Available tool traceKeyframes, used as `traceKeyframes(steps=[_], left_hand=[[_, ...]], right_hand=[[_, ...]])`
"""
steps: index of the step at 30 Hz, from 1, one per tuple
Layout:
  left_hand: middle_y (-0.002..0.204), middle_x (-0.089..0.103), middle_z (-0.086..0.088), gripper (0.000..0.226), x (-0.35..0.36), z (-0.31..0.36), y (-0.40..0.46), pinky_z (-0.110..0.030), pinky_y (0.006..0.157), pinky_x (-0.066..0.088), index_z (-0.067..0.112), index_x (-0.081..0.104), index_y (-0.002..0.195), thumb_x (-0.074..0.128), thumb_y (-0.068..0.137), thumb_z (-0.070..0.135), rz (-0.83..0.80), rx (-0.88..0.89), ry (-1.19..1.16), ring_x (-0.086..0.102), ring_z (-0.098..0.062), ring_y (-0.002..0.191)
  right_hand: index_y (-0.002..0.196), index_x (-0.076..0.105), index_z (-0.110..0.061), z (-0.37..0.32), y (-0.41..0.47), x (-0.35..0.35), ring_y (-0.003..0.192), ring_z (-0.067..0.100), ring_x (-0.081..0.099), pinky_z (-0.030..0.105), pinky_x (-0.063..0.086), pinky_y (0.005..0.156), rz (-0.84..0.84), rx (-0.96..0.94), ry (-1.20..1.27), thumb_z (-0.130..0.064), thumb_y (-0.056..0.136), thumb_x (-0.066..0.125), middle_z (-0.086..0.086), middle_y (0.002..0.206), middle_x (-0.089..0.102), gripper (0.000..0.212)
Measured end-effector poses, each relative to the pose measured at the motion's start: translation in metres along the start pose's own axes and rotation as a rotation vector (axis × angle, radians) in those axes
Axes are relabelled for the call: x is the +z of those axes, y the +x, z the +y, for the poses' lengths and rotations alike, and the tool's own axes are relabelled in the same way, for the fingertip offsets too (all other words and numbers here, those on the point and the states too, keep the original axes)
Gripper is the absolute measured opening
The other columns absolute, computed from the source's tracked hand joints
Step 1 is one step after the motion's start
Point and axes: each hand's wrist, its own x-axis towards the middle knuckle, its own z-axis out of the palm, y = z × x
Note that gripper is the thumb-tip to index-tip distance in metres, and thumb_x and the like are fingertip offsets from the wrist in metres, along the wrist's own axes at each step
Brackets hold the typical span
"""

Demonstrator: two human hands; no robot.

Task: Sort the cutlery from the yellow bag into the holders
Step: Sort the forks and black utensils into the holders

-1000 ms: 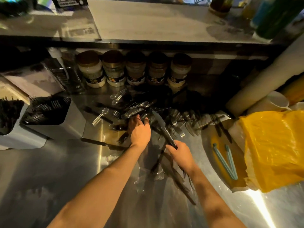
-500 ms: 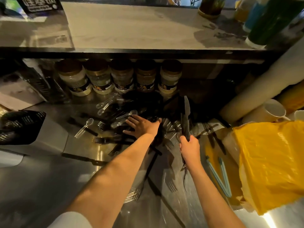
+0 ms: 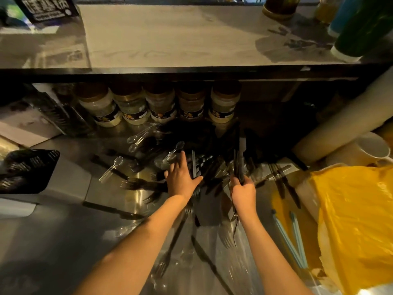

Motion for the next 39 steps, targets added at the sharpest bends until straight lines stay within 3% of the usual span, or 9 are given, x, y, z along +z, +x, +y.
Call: traceKeyframes(steps=[3,7,11,14,17,20,29,33,39], left_hand=[[0.152,0.045,-0.009,0.107,-0.008,-0.008,-0.003,-0.043,0.118,0.013,0.022,-0.004,0.159,0.067,0.086,0.055,-0.009,0.055,0.074,0.029,-0.027,0.146],[0.167,0.000,-0.012,0.119,-0.013,-0.013,-0.011,-0.052,0.121,-0.002,0.014,-0.008,0.158,0.056,0.080,0.077,-0.099,-0.098,0.065,-0.007,-0.027,0.154],[0.165,-0.011,-0.016,0.132,-0.005,-0.008,-0.015,-0.055,0.121,-0.008,0.003,-0.010,0.156,0.050,0.073,0.087,-0.219,-0.165,0.195,-0.018,-0.031,0.151],[0.164,0.009,-0.016,0.121,-0.004,-0.007,-0.017,-0.052,0.122,0.005,0.005,0.007,0.157,0.057,0.076,0.079,-0.151,-0.107,0.205,0.001,-0.033,0.153],[0.151,0.035,-0.013,0.090,-0.011,-0.009,-0.016,-0.045,0.118,0.024,0.007,0.031,0.149,0.060,0.085,0.064,-0.068,-0.054,0.225,0.029,-0.031,0.142],[0.145,0.043,-0.013,0.065,-0.016,-0.013,-0.011,-0.042,0.114,0.024,0.009,0.041,0.142,0.056,0.094,0.051,-0.099,-0.004,0.270,0.036,-0.030,0.137],[0.125,0.064,-0.007,0.049,-0.032,-0.022,-0.005,-0.041,0.109,0.026,0.013,0.053,0.126,0.056,0.096,0.051,-0.201,-0.016,0.241,0.055,-0.026,0.123],[0.122,0.066,-0.010,0.038,-0.042,-0.018,-0.012,-0.039,0.112,0.024,0.012,0.049,0.128,0.051,0.102,0.039,-0.197,0.007,0.239,0.052,-0.028,0.126],[0.127,0.061,-0.014,0.036,-0.053,-0.026,-0.016,-0.043,0.096,0.047,0.010,0.047,0.129,0.050,0.103,0.035,-0.240,-0.006,0.137,0.056,-0.034,0.121]], right_hand=[[0.127,0.056,-0.018,-0.001,-0.003,0.003,0.062,0.008,0.048,0.019,0.034,0.051,-0.022,-0.019,0.004,-0.021,0.105,0.050,-0.005,0.074,0.053,0.024],[0.134,0.053,-0.017,-0.004,-0.010,0.006,0.059,0.006,0.046,0.017,0.035,0.047,-0.028,-0.026,0.018,-0.020,0.105,0.050,-0.006,0.072,0.052,0.030],[0.131,0.054,-0.016,-0.005,-0.014,0.008,0.048,0.008,0.043,0.015,0.031,0.037,-0.019,-0.020,0.016,-0.018,0.104,0.051,-0.002,0.061,0.049,0.027],[0.138,0.051,-0.011,-0.003,-0.019,0.010,0.050,0.009,0.045,0.018,0.033,0.040,-0.014,-0.014,0.007,-0.020,0.104,0.052,-0.001,0.064,0.051,0.036],[0.135,0.053,-0.008,0.000,-0.024,0.012,0.052,0.010,0.047,0.023,0.035,0.045,-0.017,-0.014,0.007,-0.019,0.103,0.052,-0.001,0.064,0.053,0.034],[0.125,0.057,-0.010,0.001,-0.025,0.011,0.050,0.010,0.045,0.024,0.034,0.044,-0.031,-0.025,0.004,-0.019,0.103,0.053,-0.001,0.061,0.050,0.024],[0.105,0.062,-0.009,0.001,-0.033,0.012,0.052,0.012,0.048,0.025,0.036,0.045,-0.038,-0.062,-0.067,-0.022,0.102,0.052,0.001,0.064,0.053,0.016],[0.094,0.058,-0.014,-0.001,-0.037,0.010,0.054,0.013,0.049,0.023,0.036,0.044,-0.037,-0.067,-0.075,-0.022,0.102,0.052,0.002,0.066,0.054,0.012],[0.089,0.054,-0.017,-0.008,-0.044,0.012,0.057,0.014,0.046,0.028,0.036,0.051,-0.053,-0.073,-0.074,-0.020,0.101,0.051,0.002,0.068,0.052,0.013]])
